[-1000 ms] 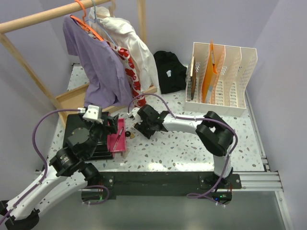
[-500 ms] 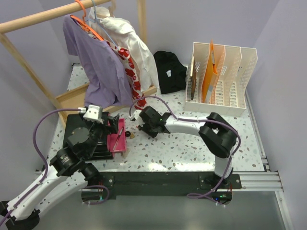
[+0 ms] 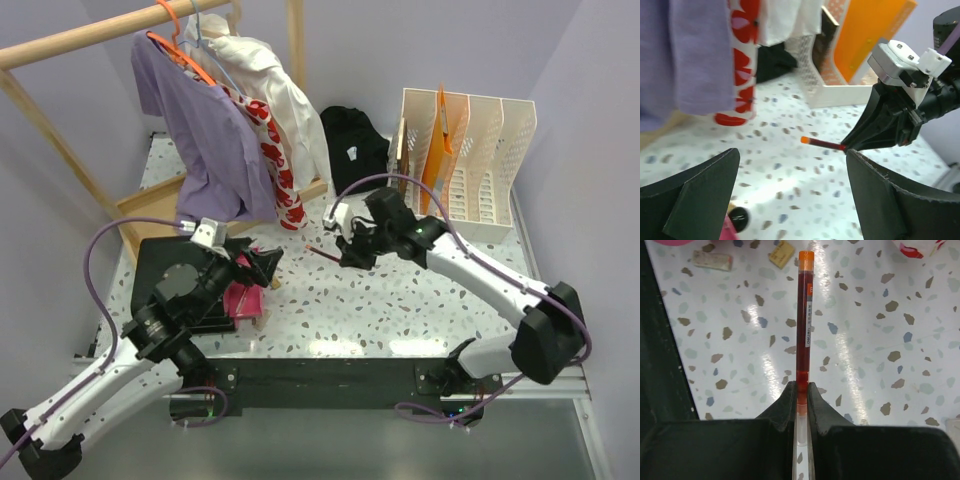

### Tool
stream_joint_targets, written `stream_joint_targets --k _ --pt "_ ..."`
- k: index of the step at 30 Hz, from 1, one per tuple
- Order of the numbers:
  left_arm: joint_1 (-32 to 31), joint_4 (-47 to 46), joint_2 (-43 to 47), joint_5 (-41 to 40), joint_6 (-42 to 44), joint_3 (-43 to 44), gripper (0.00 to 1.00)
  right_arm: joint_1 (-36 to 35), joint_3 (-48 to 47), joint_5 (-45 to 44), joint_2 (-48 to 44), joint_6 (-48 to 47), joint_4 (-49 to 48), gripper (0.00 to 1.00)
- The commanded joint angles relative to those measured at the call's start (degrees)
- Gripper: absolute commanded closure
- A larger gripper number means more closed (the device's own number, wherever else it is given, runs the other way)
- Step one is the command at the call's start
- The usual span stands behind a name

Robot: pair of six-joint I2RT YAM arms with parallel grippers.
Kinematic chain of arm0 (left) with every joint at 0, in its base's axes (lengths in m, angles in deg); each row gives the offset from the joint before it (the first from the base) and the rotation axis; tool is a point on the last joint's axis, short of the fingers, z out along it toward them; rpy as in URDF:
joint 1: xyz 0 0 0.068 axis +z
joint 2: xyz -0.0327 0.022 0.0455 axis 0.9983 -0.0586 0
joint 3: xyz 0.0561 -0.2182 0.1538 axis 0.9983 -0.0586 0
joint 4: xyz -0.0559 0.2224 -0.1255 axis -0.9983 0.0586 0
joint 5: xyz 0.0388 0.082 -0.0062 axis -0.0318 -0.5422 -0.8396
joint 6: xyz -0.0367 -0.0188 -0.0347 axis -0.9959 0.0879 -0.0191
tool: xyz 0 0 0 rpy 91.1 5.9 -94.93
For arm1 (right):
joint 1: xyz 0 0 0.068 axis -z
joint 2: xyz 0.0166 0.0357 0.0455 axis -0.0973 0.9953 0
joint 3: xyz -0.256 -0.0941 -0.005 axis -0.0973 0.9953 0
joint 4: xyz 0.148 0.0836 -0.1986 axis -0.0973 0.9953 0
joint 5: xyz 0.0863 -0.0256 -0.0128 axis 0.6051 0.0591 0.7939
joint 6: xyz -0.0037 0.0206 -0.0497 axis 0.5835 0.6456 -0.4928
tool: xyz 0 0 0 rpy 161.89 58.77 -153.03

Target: Organize the desk

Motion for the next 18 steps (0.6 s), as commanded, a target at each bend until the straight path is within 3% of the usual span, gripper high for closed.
stream_joint_targets --k 1,7,10,18 --pt "0.3 -16.9 -4.1 10.9 -17.5 -2.6 0.08 2.7 3.5 10.5 -9.5 -0.4 0.4 1.0" --pt "-0.2 -41.3 -17.1 18.8 -32.6 -7.3 0.15 13.6 6.5 23.3 -14.6 13.0 -8.9 1.0" --pt "-1.6 -47.2 -23.4 18.7 -35.0 -7.2 0.19 17.0 8.6 27.8 -15.5 16.3 -13.6 1.0" --pt "-7.3 -49.6 -33.9 14.5 -31.4 -0.4 0.21 19.5 10.7 32.3 -17.9 17.1 -15.2 1.0"
